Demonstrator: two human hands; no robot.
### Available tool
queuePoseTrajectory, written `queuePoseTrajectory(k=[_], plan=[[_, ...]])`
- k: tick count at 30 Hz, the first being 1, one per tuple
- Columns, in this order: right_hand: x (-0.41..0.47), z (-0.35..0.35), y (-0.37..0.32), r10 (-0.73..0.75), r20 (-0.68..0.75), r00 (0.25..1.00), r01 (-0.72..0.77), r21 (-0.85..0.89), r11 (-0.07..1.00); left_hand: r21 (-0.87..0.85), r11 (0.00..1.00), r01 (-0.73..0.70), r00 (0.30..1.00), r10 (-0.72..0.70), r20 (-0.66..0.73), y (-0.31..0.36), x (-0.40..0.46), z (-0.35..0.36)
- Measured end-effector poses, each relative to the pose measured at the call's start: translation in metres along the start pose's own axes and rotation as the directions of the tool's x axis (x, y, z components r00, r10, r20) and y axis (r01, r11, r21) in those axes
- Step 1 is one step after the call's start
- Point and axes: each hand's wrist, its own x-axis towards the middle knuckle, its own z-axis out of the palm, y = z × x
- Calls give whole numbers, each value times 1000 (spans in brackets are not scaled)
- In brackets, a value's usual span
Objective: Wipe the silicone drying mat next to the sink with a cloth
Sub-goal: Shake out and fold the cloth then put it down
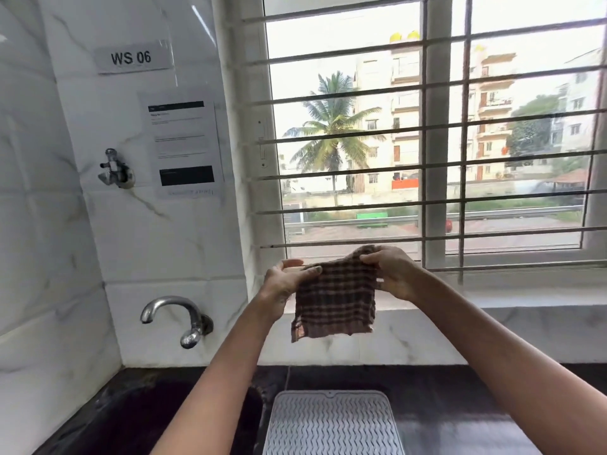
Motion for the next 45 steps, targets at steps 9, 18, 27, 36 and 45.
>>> queuePoseTrajectory(k=[9, 18, 27, 36, 45], plan=[[7, 1, -23, 79, 25, 997, -67, -312, 948, 570, 795, -207, 974, 224, 40, 13, 12, 4], [16, 3, -11, 49, 90, 995, 24, -667, 744, 893, 403, -199, 938, 342, 55, 13, 32, 10], [-2, -12, 40, -383, 22, 923, 98, -979, 180, 953, 208, -222, 900, 419, 118, -35, 4, 21], [-84, -78, 126, 340, 347, 874, 198, -894, 402, 842, 518, -153, 936, -196, 291, -117, -84, 34], [-196, -143, 205, 875, 335, 351, -31, -929, 368, 909, 406, 96, 543, -787, 294, -195, -220, 97]])
